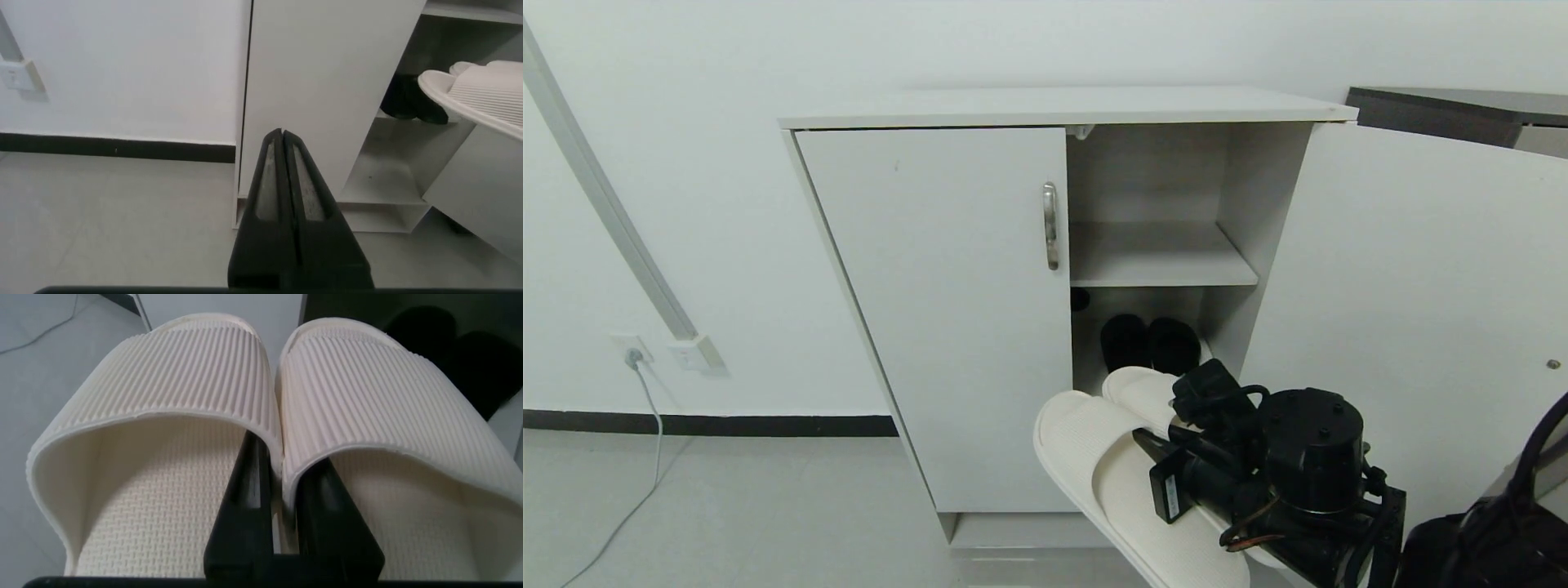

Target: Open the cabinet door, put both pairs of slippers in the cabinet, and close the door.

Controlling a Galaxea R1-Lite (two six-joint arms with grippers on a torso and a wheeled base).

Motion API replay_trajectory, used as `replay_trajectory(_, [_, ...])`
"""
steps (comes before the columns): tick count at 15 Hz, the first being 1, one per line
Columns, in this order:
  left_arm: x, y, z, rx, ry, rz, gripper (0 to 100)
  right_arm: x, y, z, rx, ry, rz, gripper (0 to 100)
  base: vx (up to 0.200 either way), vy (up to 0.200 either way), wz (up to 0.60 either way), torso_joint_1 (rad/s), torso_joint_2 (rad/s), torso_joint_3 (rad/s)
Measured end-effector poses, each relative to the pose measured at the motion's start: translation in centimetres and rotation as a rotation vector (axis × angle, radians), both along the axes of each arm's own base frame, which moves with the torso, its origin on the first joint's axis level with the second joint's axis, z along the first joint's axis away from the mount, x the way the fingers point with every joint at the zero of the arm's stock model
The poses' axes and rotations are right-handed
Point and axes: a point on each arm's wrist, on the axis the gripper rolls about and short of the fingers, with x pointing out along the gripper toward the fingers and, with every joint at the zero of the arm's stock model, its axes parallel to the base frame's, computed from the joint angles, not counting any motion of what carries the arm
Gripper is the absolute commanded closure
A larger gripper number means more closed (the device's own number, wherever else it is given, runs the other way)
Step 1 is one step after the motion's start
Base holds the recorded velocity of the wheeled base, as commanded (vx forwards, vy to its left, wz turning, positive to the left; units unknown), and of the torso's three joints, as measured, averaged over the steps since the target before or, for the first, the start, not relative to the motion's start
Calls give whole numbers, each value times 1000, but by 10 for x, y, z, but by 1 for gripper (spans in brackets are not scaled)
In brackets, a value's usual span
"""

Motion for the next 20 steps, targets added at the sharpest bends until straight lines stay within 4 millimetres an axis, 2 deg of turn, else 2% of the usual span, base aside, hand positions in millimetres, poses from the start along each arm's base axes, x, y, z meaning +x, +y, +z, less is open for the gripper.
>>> replay_trajectory(2, [0,0,0,1,0,4,100,1,0,-1,-8,-21,1,100,0,-200,0,2,7,9])
replay_trajectory(4, [0,0,0,0,0,3,100,2,0,-2,-18,-58,-9,100,0,0,0,1,25,1])
replay_trajectory(8, [0,0,0,1,0,1,100,8,8,4,-60,-75,-173,100,0,0,0,0,0,0])
replay_trajectory(11, [0,0,0,2,0,1,100,17,31,36,-21,-52,-332,100,0,0,0,0,0,0])
replay_trajectory(15, [0,0,0,3,0,1,100,23,53,97,61,-60,-487,100,0,0,0,0,0,0])
replay_trajectory(18, [0,0,0,5,0,0,100,34,50,128,99,-72,-531,100,0,0,0,0,0,0])
replay_trajectory(20, [0,0,0,4,0,1,100,41,47,133,122,-69,-554,100,0,0,0,0,0,0])
